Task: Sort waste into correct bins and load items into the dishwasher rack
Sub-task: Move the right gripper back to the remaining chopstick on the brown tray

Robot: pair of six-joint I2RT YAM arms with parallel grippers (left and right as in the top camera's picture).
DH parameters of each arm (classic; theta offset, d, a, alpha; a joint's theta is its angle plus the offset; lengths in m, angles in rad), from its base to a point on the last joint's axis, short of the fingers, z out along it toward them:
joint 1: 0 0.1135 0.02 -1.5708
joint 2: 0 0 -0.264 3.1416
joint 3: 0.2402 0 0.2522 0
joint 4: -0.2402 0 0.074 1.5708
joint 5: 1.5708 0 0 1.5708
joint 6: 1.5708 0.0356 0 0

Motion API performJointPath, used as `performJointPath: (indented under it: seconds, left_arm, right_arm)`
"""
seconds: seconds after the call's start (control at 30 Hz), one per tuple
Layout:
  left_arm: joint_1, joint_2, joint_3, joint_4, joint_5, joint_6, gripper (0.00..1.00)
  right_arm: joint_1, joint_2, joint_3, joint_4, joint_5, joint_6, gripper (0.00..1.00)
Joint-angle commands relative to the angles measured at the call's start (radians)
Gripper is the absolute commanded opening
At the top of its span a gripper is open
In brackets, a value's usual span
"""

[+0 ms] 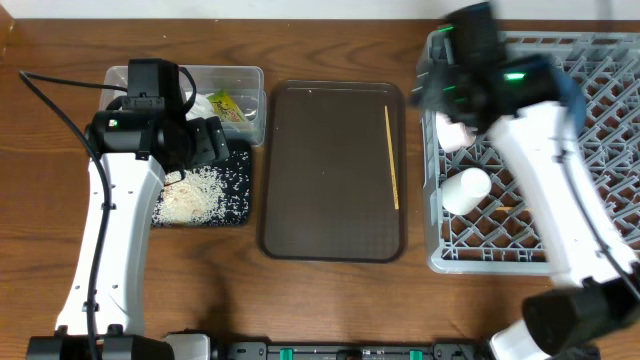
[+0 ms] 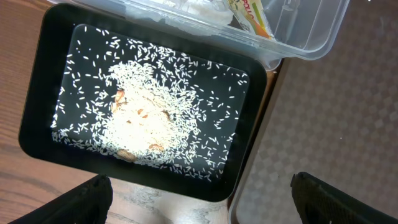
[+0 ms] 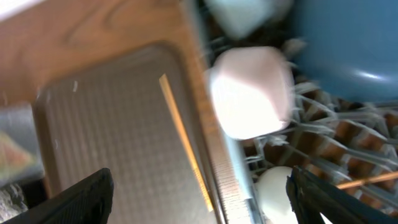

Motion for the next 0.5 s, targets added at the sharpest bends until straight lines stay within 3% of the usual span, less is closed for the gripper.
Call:
performJointPath:
  seconds: [0.0, 0.13, 0.33, 0.4, 0.47]
  left_arm:
    - [0.003, 0.007, -0.009, -0.004, -0.005, 0.013, 0.94]
    - [0.003, 0.007, -0.009, -0.004, -0.005, 0.013, 0.94]
    - [0.003, 0.007, -0.009, -0.004, -0.005, 0.013, 0.94]
    - [0.003, 0.007, -0.008, -0.004, -0.005, 0.013, 0.94]
    - [0.003, 0.007, -0.009, -0.004, -0.005, 0.013, 0.94]
  right_arm:
    - [0.094, 0.065, -0.008, 0.007, 0.123, -0.049, 0.81]
    - [0.167, 0.145, -0.008, 0.035, 0.195, -0.055, 0.74]
    - [0.184, 0.288, -0.008, 0.037, 0.22, -0.154, 0.82]
    - [0.177, 0.333, -0.008, 0.022, 0.19, -0.169, 0.88]
    - [0.161, 0.375, -0.008, 0.017, 0.126, -0.174, 0.87]
